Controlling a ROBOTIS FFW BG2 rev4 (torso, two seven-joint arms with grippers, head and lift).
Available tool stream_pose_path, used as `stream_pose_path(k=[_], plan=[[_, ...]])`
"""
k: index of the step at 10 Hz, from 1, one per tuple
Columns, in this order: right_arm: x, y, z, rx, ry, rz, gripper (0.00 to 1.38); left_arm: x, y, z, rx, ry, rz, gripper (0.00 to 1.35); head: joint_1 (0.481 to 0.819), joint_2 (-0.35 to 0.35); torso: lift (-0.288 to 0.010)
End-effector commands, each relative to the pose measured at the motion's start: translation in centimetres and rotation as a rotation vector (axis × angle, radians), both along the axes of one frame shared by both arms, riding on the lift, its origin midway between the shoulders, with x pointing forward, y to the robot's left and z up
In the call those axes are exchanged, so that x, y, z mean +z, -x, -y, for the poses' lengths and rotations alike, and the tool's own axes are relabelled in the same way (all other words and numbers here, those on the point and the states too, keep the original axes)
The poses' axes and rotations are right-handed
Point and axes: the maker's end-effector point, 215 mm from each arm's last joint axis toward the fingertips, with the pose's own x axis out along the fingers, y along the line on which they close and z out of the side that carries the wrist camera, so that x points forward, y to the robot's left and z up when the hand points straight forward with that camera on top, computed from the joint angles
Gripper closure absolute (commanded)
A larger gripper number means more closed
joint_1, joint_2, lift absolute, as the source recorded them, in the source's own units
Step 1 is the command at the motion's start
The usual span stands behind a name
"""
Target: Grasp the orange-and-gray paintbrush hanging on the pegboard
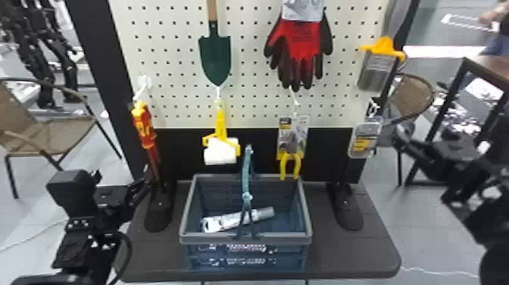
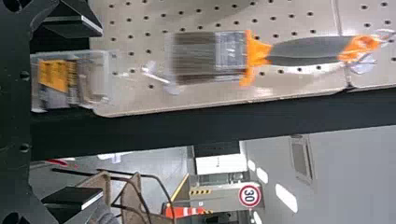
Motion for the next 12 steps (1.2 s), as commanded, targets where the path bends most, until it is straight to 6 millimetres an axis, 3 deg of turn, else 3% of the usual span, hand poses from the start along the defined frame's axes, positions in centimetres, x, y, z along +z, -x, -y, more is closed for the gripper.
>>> stream_pose_path(k=[1, 5, 8, 12], plan=[[3.4, -0.3, 1.6, -0.011, 0.005, 0.036, 0.09, -0.1, 0.0, -0.1, 0.001, 0.000, -0.003, 0.15, 0.549, 0.000, -0.100], [9.7, -1.6, 3.2, 0.049, 0.026, 0.089, 0.08, -0.2, -0.2, 0.2, -0.002, 0.004, -0.007, 0.15, 0.549, 0.000, -0.100], [12.6, -2.7, 1.4, 0.202, -0.061, 0.118, 0.07, -0.2, -0.4, 0.5, -0.006, 0.001, -0.011, 0.15, 0.549, 0.000, -0.100], [15.8, -4.0, -1.8, 0.354, -0.041, 0.140, 0.06, -0.6, -0.4, 0.5, -0.007, 0.007, -0.018, 0.15, 0.549, 0.000, -0.100]])
